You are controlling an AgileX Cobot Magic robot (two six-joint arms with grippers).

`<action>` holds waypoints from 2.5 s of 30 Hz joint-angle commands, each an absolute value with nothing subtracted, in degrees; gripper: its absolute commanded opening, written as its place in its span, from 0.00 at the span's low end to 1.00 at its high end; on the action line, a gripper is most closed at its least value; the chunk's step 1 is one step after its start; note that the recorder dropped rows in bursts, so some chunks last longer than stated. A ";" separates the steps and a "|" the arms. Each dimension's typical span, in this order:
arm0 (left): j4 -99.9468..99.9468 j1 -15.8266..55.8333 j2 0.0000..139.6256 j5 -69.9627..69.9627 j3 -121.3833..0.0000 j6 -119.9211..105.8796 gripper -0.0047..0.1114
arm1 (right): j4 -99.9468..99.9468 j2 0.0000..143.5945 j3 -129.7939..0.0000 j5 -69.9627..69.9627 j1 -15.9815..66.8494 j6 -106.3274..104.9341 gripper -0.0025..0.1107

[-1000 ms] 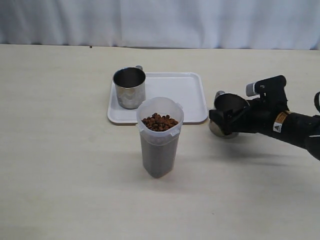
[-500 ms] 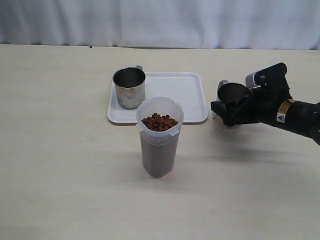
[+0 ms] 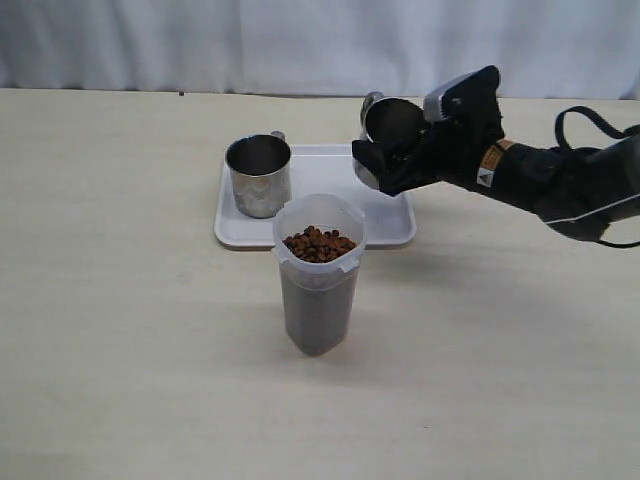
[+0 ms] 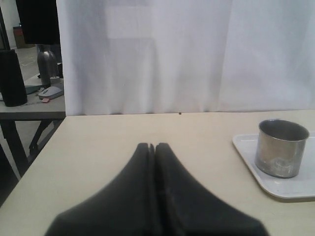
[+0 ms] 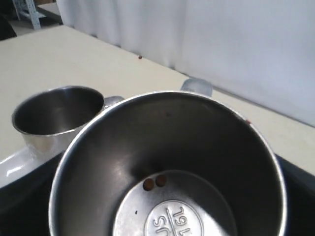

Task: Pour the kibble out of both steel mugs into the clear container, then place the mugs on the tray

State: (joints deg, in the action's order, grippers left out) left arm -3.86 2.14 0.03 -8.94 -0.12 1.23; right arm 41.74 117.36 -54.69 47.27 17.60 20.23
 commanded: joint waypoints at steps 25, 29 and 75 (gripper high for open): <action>-4.05 2.57 0.00 -8.62 0.00 1.29 0.04 | 39.43 126.20 -59.97 46.07 18.55 20.43 0.77; -4.05 2.57 0.00 -8.62 0.00 1.29 0.04 | 40.37 123.20 -59.97 43.31 18.55 20.43 0.80; -3.92 2.57 0.00 -8.62 0.00 1.29 0.04 | 37.89 35.73 -3.34 23.86 18.55 31.35 0.07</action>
